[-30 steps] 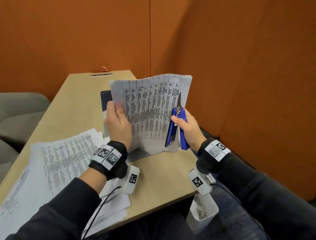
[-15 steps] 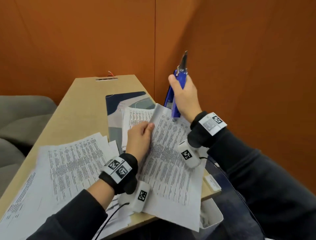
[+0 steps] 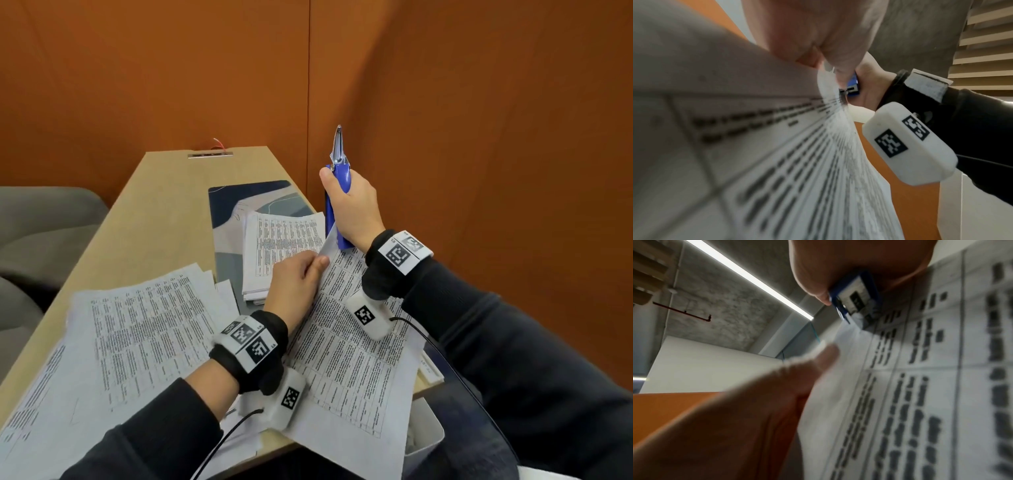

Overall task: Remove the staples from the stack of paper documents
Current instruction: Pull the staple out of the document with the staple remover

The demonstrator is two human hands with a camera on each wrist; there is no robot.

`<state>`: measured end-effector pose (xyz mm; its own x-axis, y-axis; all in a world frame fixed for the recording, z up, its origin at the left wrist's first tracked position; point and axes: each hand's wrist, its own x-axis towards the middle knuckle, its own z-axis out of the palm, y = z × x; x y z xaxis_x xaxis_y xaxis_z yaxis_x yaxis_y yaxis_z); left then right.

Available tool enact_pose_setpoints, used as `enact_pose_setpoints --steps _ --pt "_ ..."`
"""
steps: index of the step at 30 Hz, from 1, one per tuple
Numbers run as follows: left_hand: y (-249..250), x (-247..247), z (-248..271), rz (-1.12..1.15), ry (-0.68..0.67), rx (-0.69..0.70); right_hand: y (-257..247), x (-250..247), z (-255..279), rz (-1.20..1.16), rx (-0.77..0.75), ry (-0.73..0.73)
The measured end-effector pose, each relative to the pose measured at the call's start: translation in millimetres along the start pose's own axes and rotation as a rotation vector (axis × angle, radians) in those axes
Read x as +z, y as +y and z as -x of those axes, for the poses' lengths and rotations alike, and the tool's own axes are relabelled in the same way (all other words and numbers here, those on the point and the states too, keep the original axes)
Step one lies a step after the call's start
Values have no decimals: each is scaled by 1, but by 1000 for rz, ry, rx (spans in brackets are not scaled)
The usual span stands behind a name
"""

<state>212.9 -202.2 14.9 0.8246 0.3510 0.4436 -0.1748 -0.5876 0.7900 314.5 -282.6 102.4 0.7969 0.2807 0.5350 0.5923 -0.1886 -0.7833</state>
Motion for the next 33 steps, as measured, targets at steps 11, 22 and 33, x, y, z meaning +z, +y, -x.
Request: enact_pose_setpoints --steps 11,22,33 --pt "12 -3 -8 151 15 -58 1 13 7 -49 8 -36" --pt "-1 -5 -17 174 -23 -59 12 14 13 -54 110 -166" --pt "-43 -49 -71 98 -92 -319 36 -5 -23 -420 290 346"
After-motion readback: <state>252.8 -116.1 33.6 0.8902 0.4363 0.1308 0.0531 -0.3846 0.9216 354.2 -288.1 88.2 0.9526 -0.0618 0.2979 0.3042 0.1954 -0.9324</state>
